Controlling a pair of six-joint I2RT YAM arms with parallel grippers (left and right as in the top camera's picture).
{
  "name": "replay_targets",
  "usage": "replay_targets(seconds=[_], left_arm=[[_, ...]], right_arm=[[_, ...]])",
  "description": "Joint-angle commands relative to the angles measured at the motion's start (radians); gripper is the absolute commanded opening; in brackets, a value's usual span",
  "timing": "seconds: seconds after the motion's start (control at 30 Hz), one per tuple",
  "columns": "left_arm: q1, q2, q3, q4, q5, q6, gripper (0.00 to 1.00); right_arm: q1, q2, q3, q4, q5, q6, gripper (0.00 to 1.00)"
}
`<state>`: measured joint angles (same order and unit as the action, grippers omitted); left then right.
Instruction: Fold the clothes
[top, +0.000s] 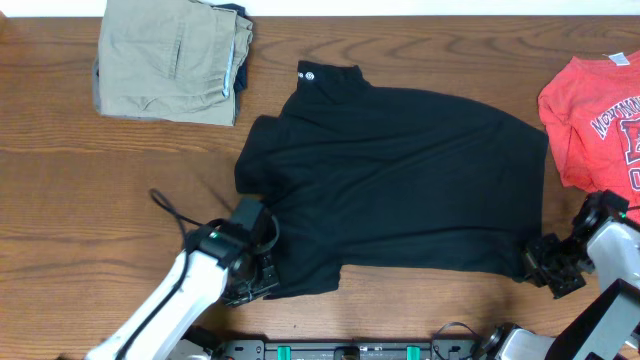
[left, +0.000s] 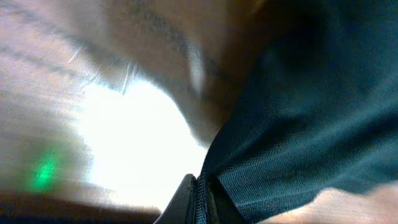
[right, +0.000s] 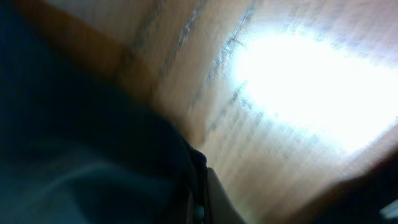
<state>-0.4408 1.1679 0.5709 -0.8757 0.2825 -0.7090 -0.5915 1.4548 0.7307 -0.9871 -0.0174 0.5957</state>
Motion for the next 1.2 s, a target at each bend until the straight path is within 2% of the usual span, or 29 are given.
replay_targets(seconds=[0.0,0.17,0.33,0.57,0.83,1.17], left_arm=[[-0.002,-0.098,0.021,-0.055,0.001,0.012,0.06],[-0.002,-0.245,0.035,-0.150,0.001,0.011,0.06],[-0.002,-0.365,0.104,-0.236,0.001,0.011,0.06],[-0.002,-0.424,0.206,-0.295,-0.006,0.011,0.06],[-0.002,-0.422,0.209,-0.265,-0.058,0.011,0.06],[-0.002,-0.367,0.209,-0.049,-0.156,0.017,0.06]], right_arm=[[-0.006,-0.023,0.089,-0.082,0.046,0.018,0.01],[-0.006,-0.076,0.160,-0.207,0.097,0.018,0.02],[-0.006,-0.161,0.169,-0.249,0.096,0.018,0.02],[-0.006,-0.250,0.169,-0.289,0.091,0.040,0.02],[-0.006,-0.318,0.169,-0.280,0.061,0.040,0.02],[-0.005,-0.318,0.169,-0.205,0.027,0.038,0.02]])
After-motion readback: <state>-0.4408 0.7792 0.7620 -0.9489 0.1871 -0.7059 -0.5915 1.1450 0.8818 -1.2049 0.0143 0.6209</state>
